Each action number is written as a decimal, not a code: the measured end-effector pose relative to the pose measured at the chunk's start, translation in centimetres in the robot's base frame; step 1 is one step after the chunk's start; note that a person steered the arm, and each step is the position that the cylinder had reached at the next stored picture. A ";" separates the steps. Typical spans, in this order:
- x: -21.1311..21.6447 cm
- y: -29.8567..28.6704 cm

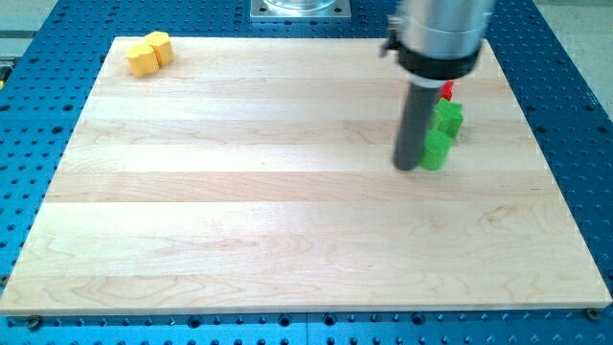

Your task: Adjust the green circle below green star

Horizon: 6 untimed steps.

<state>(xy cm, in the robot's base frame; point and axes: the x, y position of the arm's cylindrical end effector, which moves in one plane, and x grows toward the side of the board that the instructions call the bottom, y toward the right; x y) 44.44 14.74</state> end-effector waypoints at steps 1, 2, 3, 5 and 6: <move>0.0 2.0; 3.9 3.3; 4.6 9.1; 0.6 6.6; 0.5 5.7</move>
